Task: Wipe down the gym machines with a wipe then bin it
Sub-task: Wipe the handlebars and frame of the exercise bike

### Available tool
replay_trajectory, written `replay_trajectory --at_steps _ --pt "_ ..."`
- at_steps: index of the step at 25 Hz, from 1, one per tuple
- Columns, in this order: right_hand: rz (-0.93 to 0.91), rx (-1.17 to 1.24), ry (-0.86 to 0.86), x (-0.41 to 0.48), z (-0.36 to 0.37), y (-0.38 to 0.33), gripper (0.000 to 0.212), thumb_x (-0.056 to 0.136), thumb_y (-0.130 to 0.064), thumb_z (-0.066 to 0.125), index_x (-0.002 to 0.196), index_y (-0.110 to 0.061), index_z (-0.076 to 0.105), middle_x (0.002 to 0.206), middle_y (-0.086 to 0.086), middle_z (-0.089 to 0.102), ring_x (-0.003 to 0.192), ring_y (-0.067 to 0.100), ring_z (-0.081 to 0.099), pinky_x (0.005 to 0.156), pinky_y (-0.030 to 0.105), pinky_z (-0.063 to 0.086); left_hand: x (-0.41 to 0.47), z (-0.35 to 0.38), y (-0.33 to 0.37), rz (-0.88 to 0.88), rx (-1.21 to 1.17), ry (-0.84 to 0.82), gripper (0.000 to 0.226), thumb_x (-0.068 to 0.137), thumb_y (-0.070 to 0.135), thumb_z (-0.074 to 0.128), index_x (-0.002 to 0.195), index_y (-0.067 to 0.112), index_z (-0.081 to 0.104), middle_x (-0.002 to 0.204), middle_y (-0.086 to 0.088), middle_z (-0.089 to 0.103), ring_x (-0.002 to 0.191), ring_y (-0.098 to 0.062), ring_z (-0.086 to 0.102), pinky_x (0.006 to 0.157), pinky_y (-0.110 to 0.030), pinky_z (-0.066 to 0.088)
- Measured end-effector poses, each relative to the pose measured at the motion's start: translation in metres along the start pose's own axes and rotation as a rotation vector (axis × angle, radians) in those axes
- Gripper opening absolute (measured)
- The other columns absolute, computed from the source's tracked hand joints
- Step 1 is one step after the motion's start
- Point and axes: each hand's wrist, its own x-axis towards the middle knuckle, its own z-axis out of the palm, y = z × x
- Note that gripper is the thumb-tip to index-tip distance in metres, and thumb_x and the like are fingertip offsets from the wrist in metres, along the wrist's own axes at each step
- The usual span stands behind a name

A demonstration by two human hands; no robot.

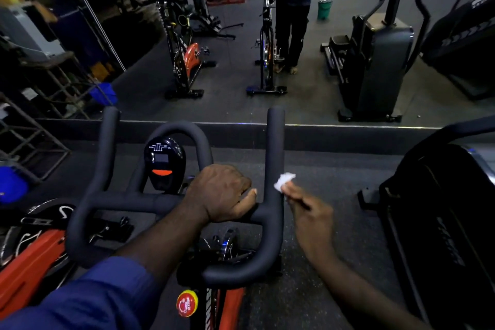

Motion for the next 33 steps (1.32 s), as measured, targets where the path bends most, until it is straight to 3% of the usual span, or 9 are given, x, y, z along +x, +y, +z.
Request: replay_trajectory --at_steps 3,8,13,15,20,25,28,30,33 --pt "0.188 0.173 0.134 0.024 -0.001 -0.006 0.036 0.088 0.012 0.071 0.098 -0.022 0.077 0.080 -0.020 0.076 0.081 0.000 0.071 0.082 0.029 0.057 0.000 0.000 0.001 -0.003 -0.010 -0.013 0.043 0.092 0.047 0.049 0.061 0.017 0.057 0.062 -0.002 0.062 0.063 -0.028 0.062 0.055 -0.033 0.040" --pt "0.312 0.672 0.106 0.138 0.034 -0.035 0.037 0.100 0.004 0.059 0.131 -0.013 0.070 0.127 -0.003 0.073 0.114 0.006 0.068 0.103 0.029 0.053 0.001 -0.001 0.000 0.003 0.007 -0.042 0.043 0.093 0.049 0.046 0.065 0.018 0.057 0.065 -0.002 0.064 0.066 -0.029 0.063 0.056 -0.034 0.041" --pt "0.499 0.771 -0.006 0.042 0.022 -0.002 0.035 0.103 0.004 0.052 0.131 -0.009 0.066 0.133 0.008 0.070 0.126 0.020 0.065 0.108 0.034 0.051 0.000 0.000 -0.001 -0.004 -0.043 -0.027 0.041 0.093 0.047 0.048 0.063 0.020 0.056 0.063 0.001 0.062 0.063 -0.025 0.062 0.056 -0.032 0.042" --pt "0.567 0.767 -0.092 0.032 0.018 0.015 0.036 0.101 0.005 0.049 0.132 -0.006 0.065 0.130 0.017 0.070 0.123 0.030 0.067 0.107 0.042 0.052 -0.001 0.000 -0.001 -0.002 -0.045 -0.024 0.041 0.093 0.047 0.048 0.064 0.020 0.057 0.063 0.001 0.063 0.063 -0.024 0.062 0.057 -0.032 0.041" --pt "0.581 0.981 0.048 0.148 0.036 -0.023 0.038 0.104 0.003 0.045 0.120 -0.019 0.070 0.114 0.009 0.075 0.093 0.019 0.072 0.082 0.030 0.059 -0.001 0.000 -0.001 -0.020 -0.041 -0.053 0.043 0.095 0.049 0.044 0.067 0.020 0.057 0.066 0.001 0.063 0.066 -0.024 0.062 0.059 -0.034 0.042" --pt "0.548 0.827 -0.102 0.110 0.035 -0.029 0.033 0.094 -0.002 0.060 0.126 -0.003 0.068 0.120 0.017 0.074 0.110 0.026 0.072 0.091 0.032 0.058 -0.001 0.000 -0.001 -0.006 -0.028 -0.026 0.041 0.094 0.047 0.047 0.065 0.020 0.057 0.065 0.001 0.064 0.065 -0.024 0.063 0.057 -0.032 0.041" --pt "0.735 0.821 -0.140 0.021 0.026 0.002 0.032 0.099 -0.005 0.050 0.126 -0.001 0.067 0.123 0.022 0.072 0.101 0.025 0.073 0.088 0.033 0.058 -0.001 0.001 -0.002 0.000 -0.034 -0.026 0.040 0.093 0.046 0.048 0.064 0.020 0.057 0.064 0.001 0.063 0.063 -0.025 0.061 0.057 -0.033 0.041" --pt "0.788 0.747 -0.124 -0.024 0.020 0.012 0.031 0.097 0.005 0.047 0.115 -0.002 0.071 0.119 0.029 0.071 0.091 0.027 0.073 0.080 0.036 0.060 -0.001 0.001 -0.001 -0.002 -0.035 -0.032 0.040 0.094 0.046 0.048 0.064 0.021 0.057 0.064 0.000 0.063 0.064 -0.025 0.062 0.057 -0.033 0.041" --pt "0.641 0.660 0.055 0.003 0.013 0.016 0.029 0.098 0.010 0.049 0.113 -0.003 0.070 0.118 0.026 0.072 0.094 0.023 0.071 0.081 0.034 0.058 -0.001 0.000 0.000 -0.013 -0.037 -0.045 0.039 0.093 0.046 0.047 0.064 0.020 0.056 0.066 -0.001 0.065 0.067 -0.027 0.063 0.059 -0.035 0.044"
